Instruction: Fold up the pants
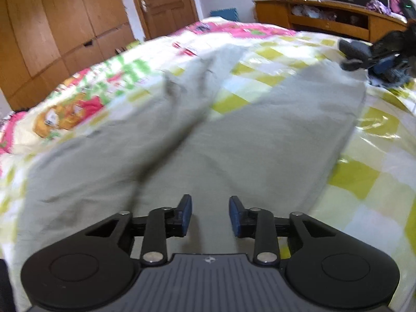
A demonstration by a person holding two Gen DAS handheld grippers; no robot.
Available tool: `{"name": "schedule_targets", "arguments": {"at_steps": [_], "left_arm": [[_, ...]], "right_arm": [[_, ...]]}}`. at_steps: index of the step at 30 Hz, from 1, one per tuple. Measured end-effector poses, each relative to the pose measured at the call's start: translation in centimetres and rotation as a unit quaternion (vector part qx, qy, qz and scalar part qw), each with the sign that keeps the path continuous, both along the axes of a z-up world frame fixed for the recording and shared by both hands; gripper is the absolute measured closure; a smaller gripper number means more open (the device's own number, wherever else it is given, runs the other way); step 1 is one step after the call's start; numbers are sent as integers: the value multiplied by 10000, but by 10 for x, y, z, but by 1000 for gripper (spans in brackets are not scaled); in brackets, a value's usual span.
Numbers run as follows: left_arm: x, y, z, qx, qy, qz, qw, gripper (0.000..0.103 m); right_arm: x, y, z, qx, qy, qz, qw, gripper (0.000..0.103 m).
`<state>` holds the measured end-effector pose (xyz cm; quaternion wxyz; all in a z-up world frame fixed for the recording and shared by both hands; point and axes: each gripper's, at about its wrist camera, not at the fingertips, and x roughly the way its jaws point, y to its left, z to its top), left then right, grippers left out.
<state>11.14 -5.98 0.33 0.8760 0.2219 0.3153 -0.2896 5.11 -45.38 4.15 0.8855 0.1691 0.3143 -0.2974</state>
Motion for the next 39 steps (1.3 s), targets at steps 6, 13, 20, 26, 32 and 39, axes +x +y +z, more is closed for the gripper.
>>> {"name": "schedule_targets", "arguments": {"at_steps": [6, 13, 20, 26, 32, 39], "left_arm": [[69, 65, 21, 340, -640, 302, 9969, 45], [190, 124, 5, 1162, -496, 615, 9901, 44], [263, 135, 1, 1323, -304, 325, 9902, 26], [307, 129, -12, 1660, 109, -43, 9861, 7], [307, 122, -16, 1725, 630, -182, 9828, 59], [271, 112, -4, 2023, 142, -172, 9791, 78]], "right_arm": [[93, 93, 37, -864, -70, 2685, 9594, 48], [295, 215, 1, -1229, 922, 5242, 8376, 47], [357, 245, -26, -1722, 1723, 5890, 7706, 35], [381, 242, -47, -1488, 2250, 6055, 7487, 20], [377, 229, -43, -959, 2320, 5892, 7680, 47], [347, 231, 1, -1254, 2065, 5623, 7908, 98]]}}
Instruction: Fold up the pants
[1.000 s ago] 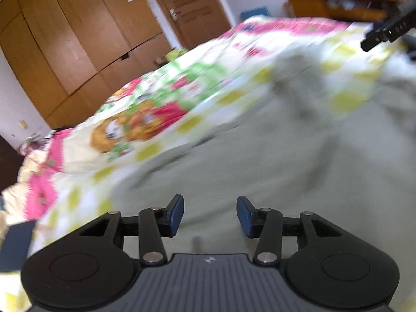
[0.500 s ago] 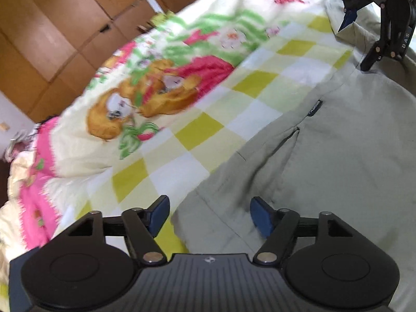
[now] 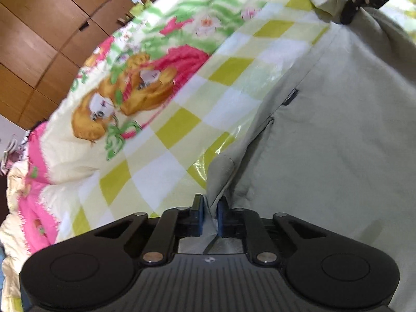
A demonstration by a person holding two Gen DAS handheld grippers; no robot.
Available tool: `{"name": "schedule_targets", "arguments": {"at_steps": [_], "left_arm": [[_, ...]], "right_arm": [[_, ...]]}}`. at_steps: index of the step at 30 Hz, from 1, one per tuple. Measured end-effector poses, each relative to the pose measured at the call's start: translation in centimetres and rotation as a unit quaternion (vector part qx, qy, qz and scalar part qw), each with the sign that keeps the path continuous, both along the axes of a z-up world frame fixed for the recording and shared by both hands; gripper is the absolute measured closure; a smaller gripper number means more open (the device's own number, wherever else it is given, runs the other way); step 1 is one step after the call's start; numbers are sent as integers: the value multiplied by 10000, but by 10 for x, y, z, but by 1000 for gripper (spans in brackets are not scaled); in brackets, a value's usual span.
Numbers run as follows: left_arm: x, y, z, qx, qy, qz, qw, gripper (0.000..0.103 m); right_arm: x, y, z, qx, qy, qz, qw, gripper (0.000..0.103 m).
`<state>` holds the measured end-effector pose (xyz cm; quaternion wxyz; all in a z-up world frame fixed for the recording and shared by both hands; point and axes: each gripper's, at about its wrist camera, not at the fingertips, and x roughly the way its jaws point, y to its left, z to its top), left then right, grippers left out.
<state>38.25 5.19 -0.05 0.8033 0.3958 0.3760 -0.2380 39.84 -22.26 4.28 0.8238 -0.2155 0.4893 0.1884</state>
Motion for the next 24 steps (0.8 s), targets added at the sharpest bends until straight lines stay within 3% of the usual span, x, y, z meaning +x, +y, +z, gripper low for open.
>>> {"name": "schedule_targets", "arguments": {"at_steps": [5, 8, 10, 12, 16, 18, 24], "left_arm": [[-56, 16, 47, -300, -487, 8, 9984, 79], [-117, 36, 81, -653, -824, 104, 9944, 79], [-163, 48, 92, -791, -946, 95, 9923, 79], [-205, 60, 91, -957, -930, 199, 9909, 79], [-269, 72, 49, -974, -584, 481, 9924, 79], [-287, 75, 23, -870, -448, 612, 9933, 79], [-308, 84, -2, -978, -578, 893, 9895, 74]], "right_arm": [[-67, 3, 54, 168, -623, 45, 9979, 98], [-135, 1, 85, 496, -921, -60, 9945, 98], [-187, 3, 93, 451, -1103, -115, 9928, 98], [-233, 12, 85, 389, -1156, -53, 9925, 98], [-289, 33, 35, 654, -489, -230, 9964, 97], [-304, 47, 10, 737, -133, -265, 9968, 97], [-310, 78, -14, 254, -110, -212, 9994, 85]]}}
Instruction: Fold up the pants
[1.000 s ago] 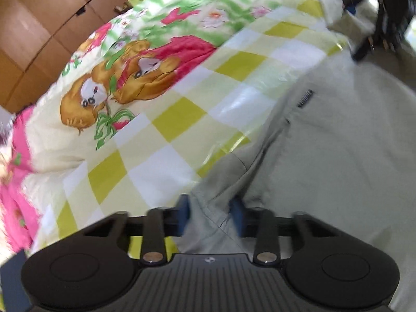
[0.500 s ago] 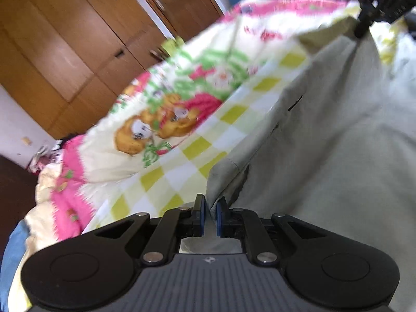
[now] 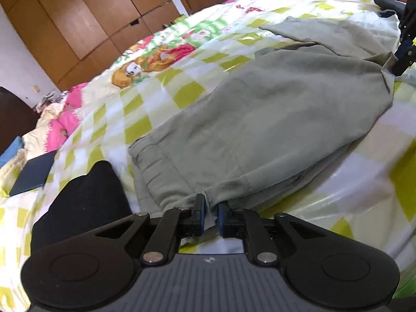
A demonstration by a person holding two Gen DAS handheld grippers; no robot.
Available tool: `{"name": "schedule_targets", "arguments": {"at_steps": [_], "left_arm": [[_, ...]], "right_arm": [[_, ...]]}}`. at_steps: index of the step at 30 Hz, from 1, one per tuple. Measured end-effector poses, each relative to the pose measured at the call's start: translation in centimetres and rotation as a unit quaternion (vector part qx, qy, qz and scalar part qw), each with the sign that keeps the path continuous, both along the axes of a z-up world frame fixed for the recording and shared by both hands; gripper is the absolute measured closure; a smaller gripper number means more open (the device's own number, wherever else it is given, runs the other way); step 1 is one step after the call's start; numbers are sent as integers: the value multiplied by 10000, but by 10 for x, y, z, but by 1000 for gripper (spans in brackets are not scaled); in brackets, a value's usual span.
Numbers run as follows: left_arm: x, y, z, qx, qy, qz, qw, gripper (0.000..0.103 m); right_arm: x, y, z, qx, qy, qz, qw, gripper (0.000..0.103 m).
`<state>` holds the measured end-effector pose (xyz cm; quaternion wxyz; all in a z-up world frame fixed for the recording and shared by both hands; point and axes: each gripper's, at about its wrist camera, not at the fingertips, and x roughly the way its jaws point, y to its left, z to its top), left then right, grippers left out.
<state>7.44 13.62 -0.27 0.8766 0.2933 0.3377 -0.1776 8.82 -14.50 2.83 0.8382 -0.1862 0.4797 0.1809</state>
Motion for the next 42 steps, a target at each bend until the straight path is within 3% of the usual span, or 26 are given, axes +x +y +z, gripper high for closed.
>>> {"name": "schedule_targets", "arguments": {"at_steps": [3, 8, 15, 19, 22, 23, 30, 34, 38, 42], "left_arm": [[-5, 10, -6, -65, -60, 53, 9999, 73], [-9, 11, -12, 139, -493, 148, 9986, 73], [-7, 29, 20, 55, -1162, 241, 9929, 73], [-9, 28, -10, 577, -873, 248, 9942, 74], [-15, 29, -39, 1228, -783, 416, 9885, 73], [-18, 31, -41, 1258, -837, 410, 9877, 73], [-45, 30, -8, 845, -959, 791, 9886, 72], [-56, 27, 14, 570, -1154, 943, 9872, 72], [-57, 0, 30, -92, -1127, 689, 9912, 71], [-46, -52, 26, -711, -871, 83, 9936, 71]], "right_arm": [[4, 5, 2, -47, 23, 7, 10000, 70], [1, 18, -5, -90, 13, -15, 10000, 70], [0, 30, -3, 65, 34, -119, 9999, 81], [-3, 38, -9, 91, 118, -84, 9999, 77], [-6, 38, -9, 90, 84, -89, 9999, 75], [-6, 36, -7, 150, 90, -138, 9998, 73], [-20, 14, 28, 605, -243, -480, 9967, 55], [-14, -4, 42, 692, -559, -800, 9928, 55], [19, -39, 43, 789, -783, -1515, 9822, 42], [68, -76, 40, 1083, -648, -2252, 9661, 42]]}}
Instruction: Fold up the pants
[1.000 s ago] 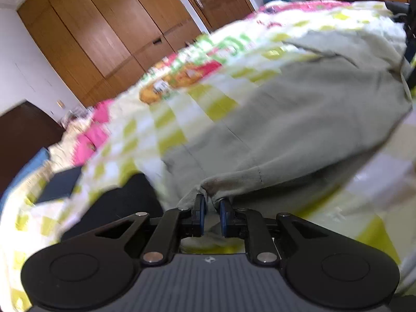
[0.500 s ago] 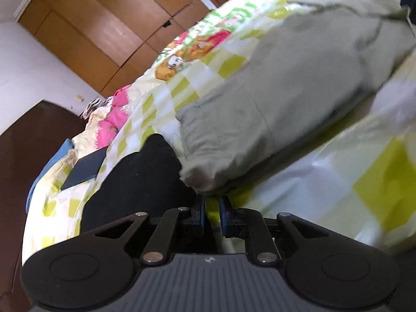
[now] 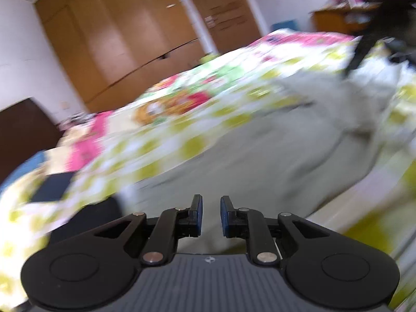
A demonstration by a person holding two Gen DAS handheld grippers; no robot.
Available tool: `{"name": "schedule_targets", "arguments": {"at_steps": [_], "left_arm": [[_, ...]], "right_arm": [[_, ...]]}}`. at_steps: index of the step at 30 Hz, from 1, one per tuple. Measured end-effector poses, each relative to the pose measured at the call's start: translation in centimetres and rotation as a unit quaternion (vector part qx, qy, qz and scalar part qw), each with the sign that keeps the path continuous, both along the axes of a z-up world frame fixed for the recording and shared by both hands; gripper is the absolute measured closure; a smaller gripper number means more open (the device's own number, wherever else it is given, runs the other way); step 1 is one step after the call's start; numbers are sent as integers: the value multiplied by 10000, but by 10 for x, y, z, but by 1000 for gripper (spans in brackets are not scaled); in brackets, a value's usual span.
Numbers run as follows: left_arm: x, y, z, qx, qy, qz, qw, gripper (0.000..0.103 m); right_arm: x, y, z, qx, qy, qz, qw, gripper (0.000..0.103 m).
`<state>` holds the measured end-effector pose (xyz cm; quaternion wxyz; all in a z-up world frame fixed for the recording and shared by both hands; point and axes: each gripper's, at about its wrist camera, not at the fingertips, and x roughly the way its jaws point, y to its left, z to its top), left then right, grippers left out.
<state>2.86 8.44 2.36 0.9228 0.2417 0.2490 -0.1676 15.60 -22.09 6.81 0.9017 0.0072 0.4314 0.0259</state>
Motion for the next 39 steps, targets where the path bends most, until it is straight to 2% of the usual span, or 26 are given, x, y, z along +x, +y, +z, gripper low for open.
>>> {"name": "schedule_targets", "arguments": {"at_steps": [4, 7, 10, 13, 14, 15, 17, 20, 22, 24, 27, 30, 33, 35, 39], "left_arm": [[12, -53, -8, -356, 174, -561, 9976, 71], [23, -83, -15, -522, 316, -798, 9949, 71], [36, -99, -22, -656, 524, -823, 9931, 71], [38, -108, -31, -601, 612, -905, 9922, 71], [38, -109, -34, -570, 647, -935, 9919, 71], [38, -110, -35, -547, 680, -964, 9915, 71], [36, -112, -38, -492, 713, -993, 9913, 71], [36, -116, -40, -436, 753, -986, 9913, 71], [35, -122, -38, -388, 741, -995, 9915, 71], [34, -129, -34, -379, 706, -1043, 9913, 71], [30, -145, -28, -311, 646, -1199, 9902, 70], [24, -167, -28, -159, 604, -1404, 9881, 64], [21, -187, -29, 0, 682, -1598, 9848, 64], [19, -199, -31, 127, 721, -1684, 9830, 64], [16, -219, -36, 432, 745, -1810, 9797, 64]], "right_arm": [[66, -5, -6, 91, -98, -276, 9995, 41], [123, 0, -23, 102, -40, -462, 9989, 41], [169, 9, -48, -328, 48, -623, 9975, 41], [199, 6, -74, -758, 218, -964, 9922, 45], [204, -1, -80, -713, 281, -1078, 9912, 54], [203, -10, -82, -525, 304, -1192, 9910, 72], [194, -28, -76, -74, 254, -1319, 9909, 100], [165, -56, -47, 493, -96, -1391, 9890, 100], [131, -84, -22, 932, -464, -1547, 9825, 100], [88, -117, -1, 1361, -834, -1765, 9713, 100], [15, -173, 13, 1890, -1313, -2270, 9463, 100], [-46, -221, 0, 2096, -1416, -2869, 9240, 100], [-92, -261, -31, 2417, -1320, -3420, 8984, 100], [-111, -276, -53, 2653, -1223, -3648, 8841, 100], [-124, -285, -86, 3109, -1135, -3773, 8649, 93]]}}
